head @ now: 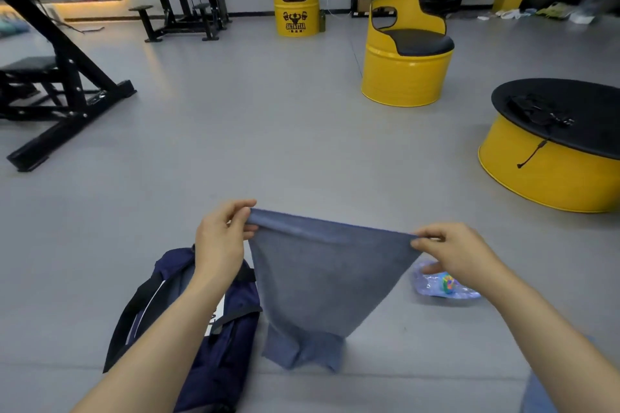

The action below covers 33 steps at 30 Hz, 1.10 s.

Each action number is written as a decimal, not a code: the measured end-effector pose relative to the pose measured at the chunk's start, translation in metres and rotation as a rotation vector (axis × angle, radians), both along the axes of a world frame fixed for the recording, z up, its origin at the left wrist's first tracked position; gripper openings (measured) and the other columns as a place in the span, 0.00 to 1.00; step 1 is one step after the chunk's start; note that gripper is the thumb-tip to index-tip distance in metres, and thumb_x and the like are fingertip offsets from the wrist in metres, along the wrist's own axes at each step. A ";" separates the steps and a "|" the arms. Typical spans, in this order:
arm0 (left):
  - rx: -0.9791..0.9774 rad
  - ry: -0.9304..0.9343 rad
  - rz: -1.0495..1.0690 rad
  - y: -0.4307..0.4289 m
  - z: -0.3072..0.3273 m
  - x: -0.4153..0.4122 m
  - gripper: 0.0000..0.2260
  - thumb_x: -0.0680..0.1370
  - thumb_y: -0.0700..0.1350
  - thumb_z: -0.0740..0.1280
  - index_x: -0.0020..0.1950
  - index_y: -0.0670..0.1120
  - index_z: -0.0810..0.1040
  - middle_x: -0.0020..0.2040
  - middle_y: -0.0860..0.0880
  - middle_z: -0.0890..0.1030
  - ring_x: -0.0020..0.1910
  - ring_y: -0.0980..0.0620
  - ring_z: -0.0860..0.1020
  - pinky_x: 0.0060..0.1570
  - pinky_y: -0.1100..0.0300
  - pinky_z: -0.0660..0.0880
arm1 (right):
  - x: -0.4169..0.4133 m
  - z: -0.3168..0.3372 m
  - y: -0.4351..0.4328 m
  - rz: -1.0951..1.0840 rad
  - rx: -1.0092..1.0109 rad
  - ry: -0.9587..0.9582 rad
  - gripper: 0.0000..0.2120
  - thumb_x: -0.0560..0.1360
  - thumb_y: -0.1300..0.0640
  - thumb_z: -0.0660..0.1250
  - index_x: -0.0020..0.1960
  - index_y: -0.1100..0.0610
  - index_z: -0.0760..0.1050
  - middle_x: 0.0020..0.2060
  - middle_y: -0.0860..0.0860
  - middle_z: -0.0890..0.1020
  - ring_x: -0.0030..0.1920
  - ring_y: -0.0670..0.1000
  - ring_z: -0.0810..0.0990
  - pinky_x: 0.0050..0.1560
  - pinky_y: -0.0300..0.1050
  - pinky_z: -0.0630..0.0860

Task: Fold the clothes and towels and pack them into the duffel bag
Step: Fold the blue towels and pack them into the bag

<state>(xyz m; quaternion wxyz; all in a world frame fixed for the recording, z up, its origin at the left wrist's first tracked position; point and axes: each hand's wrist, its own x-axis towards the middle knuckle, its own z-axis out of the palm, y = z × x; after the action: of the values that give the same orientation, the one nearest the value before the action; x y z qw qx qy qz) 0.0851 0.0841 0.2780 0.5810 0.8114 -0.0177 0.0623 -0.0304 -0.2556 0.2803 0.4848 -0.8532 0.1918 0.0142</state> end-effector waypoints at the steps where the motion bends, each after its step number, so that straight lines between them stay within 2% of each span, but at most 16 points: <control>1: 0.002 0.006 -0.010 -0.001 -0.002 0.008 0.11 0.84 0.40 0.62 0.52 0.51 0.83 0.46 0.48 0.85 0.41 0.51 0.85 0.50 0.54 0.81 | 0.010 -0.003 -0.003 -0.029 0.069 -0.063 0.15 0.78 0.66 0.68 0.40 0.50 0.86 0.44 0.58 0.86 0.44 0.52 0.85 0.48 0.49 0.83; 3: -0.003 0.007 -0.028 -0.003 0.001 0.032 0.12 0.83 0.39 0.62 0.49 0.52 0.83 0.47 0.45 0.85 0.41 0.49 0.85 0.49 0.52 0.82 | 0.034 -0.007 -0.010 -0.011 0.037 -0.145 0.17 0.77 0.65 0.68 0.42 0.45 0.86 0.45 0.50 0.87 0.52 0.53 0.85 0.59 0.53 0.80; 5: -0.045 0.014 -0.030 -0.008 0.016 0.062 0.11 0.84 0.39 0.62 0.47 0.51 0.81 0.48 0.42 0.84 0.39 0.50 0.85 0.46 0.56 0.82 | 0.059 0.005 -0.018 -0.017 0.003 -0.215 0.16 0.76 0.62 0.70 0.41 0.41 0.86 0.46 0.46 0.87 0.53 0.50 0.85 0.63 0.56 0.78; 7: -0.092 0.005 -0.039 -0.017 0.042 0.089 0.10 0.84 0.40 0.62 0.47 0.48 0.79 0.47 0.41 0.81 0.35 0.54 0.83 0.40 0.63 0.81 | 0.087 0.029 -0.026 -0.069 -0.039 -0.314 0.12 0.75 0.59 0.72 0.43 0.41 0.85 0.46 0.45 0.87 0.52 0.49 0.85 0.63 0.57 0.78; 10: -0.152 -0.052 -0.071 -0.037 0.090 0.118 0.10 0.85 0.39 0.61 0.45 0.48 0.76 0.44 0.44 0.77 0.32 0.54 0.81 0.38 0.65 0.81 | 0.123 0.085 -0.033 -0.139 -0.132 -0.438 0.08 0.76 0.55 0.71 0.52 0.48 0.86 0.48 0.46 0.86 0.54 0.50 0.83 0.62 0.56 0.77; 15: -0.161 -0.181 -0.099 -0.050 0.141 0.138 0.09 0.85 0.41 0.61 0.45 0.50 0.74 0.43 0.47 0.77 0.38 0.49 0.80 0.41 0.63 0.81 | 0.136 0.158 -0.039 -0.132 -0.265 -0.623 0.11 0.79 0.57 0.68 0.59 0.53 0.84 0.49 0.49 0.84 0.52 0.50 0.80 0.55 0.46 0.76; 19: -0.142 -0.216 -0.122 -0.045 0.143 0.125 0.09 0.84 0.41 0.62 0.46 0.50 0.75 0.46 0.46 0.80 0.42 0.48 0.82 0.43 0.62 0.81 | 0.113 0.165 -0.039 -0.098 -0.335 -0.673 0.11 0.78 0.55 0.67 0.58 0.51 0.84 0.48 0.49 0.85 0.53 0.51 0.82 0.57 0.51 0.79; 22: -0.148 -0.205 -0.170 -0.039 0.125 0.101 0.09 0.84 0.40 0.62 0.46 0.50 0.76 0.47 0.45 0.82 0.44 0.50 0.83 0.45 0.62 0.81 | 0.083 0.140 -0.039 -0.058 -0.403 -0.647 0.10 0.79 0.56 0.68 0.58 0.52 0.84 0.49 0.47 0.85 0.53 0.48 0.82 0.59 0.50 0.78; 25: -0.110 -0.154 -0.237 -0.027 0.083 0.074 0.09 0.83 0.39 0.63 0.47 0.50 0.79 0.46 0.44 0.82 0.45 0.50 0.82 0.47 0.60 0.82 | 0.051 0.094 -0.041 -0.020 -0.430 -0.581 0.10 0.79 0.56 0.68 0.57 0.50 0.84 0.51 0.44 0.85 0.55 0.44 0.82 0.58 0.42 0.75; 28: -0.023 -0.073 -0.311 -0.011 0.022 0.046 0.12 0.83 0.38 0.63 0.47 0.52 0.81 0.46 0.45 0.84 0.47 0.49 0.83 0.51 0.59 0.82 | 0.017 0.028 -0.040 0.002 -0.396 -0.456 0.10 0.78 0.57 0.69 0.56 0.46 0.84 0.49 0.39 0.85 0.50 0.35 0.81 0.51 0.31 0.73; 29: 0.027 -0.046 -0.327 -0.005 -0.002 0.035 0.13 0.83 0.38 0.63 0.47 0.53 0.82 0.46 0.47 0.84 0.48 0.50 0.83 0.51 0.60 0.81 | 0.005 0.003 -0.038 0.019 -0.371 -0.403 0.10 0.78 0.57 0.70 0.55 0.44 0.84 0.47 0.38 0.85 0.48 0.35 0.81 0.50 0.31 0.74; 31: 0.116 0.029 -0.350 0.007 -0.053 0.016 0.13 0.83 0.39 0.64 0.46 0.54 0.82 0.45 0.49 0.84 0.48 0.48 0.82 0.51 0.60 0.81 | -0.017 -0.050 -0.032 0.061 -0.330 -0.291 0.12 0.77 0.56 0.70 0.53 0.39 0.83 0.43 0.37 0.86 0.45 0.40 0.83 0.49 0.40 0.77; 32: 0.159 0.065 -0.365 0.013 -0.082 0.008 0.12 0.83 0.39 0.64 0.47 0.53 0.82 0.46 0.49 0.84 0.48 0.47 0.82 0.51 0.57 0.81 | -0.026 -0.076 -0.029 0.079 -0.327 -0.245 0.13 0.77 0.57 0.71 0.52 0.37 0.82 0.41 0.37 0.85 0.42 0.41 0.83 0.48 0.41 0.77; 33: 0.213 0.100 -0.384 0.019 -0.112 -0.001 0.10 0.83 0.40 0.64 0.49 0.53 0.82 0.46 0.50 0.83 0.48 0.47 0.82 0.52 0.52 0.81 | -0.036 -0.104 -0.025 0.090 -0.330 -0.201 0.14 0.77 0.57 0.72 0.52 0.37 0.82 0.39 0.35 0.85 0.39 0.39 0.81 0.45 0.37 0.75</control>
<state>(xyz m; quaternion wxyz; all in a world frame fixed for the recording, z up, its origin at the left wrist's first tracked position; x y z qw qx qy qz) 0.0843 0.1027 0.1664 0.4934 0.8519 -0.1496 -0.0921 -0.0659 -0.2803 0.1764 0.3539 -0.9260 0.1037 -0.0812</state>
